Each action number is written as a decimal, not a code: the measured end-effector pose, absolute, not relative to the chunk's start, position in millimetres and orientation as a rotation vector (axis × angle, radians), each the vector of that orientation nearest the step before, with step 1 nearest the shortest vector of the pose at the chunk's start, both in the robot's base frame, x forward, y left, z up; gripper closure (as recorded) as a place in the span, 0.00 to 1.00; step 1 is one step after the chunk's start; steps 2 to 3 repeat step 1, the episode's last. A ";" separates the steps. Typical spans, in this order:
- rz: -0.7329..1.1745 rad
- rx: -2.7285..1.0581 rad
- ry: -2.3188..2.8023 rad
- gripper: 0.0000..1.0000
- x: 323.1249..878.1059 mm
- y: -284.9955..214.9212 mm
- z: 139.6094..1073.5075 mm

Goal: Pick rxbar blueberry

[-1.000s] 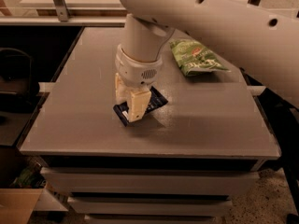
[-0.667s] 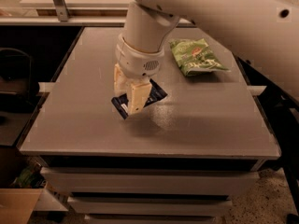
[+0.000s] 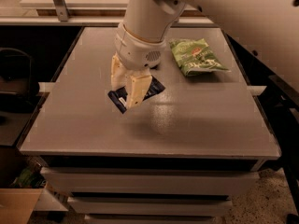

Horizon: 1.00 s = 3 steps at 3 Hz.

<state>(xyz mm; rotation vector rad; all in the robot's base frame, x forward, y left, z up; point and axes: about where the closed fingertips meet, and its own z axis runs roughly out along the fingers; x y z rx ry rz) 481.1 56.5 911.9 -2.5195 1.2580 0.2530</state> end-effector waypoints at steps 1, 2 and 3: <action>0.266 -2.525 1.228 1.00 478.6 59.4 915.3; 0.266 -2.525 1.228 1.00 478.6 59.4 915.3; 0.266 -2.525 1.228 1.00 478.6 59.4 915.3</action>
Offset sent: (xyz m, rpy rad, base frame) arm 0.0000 0.0000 0.0000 0.0000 0.0000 0.0000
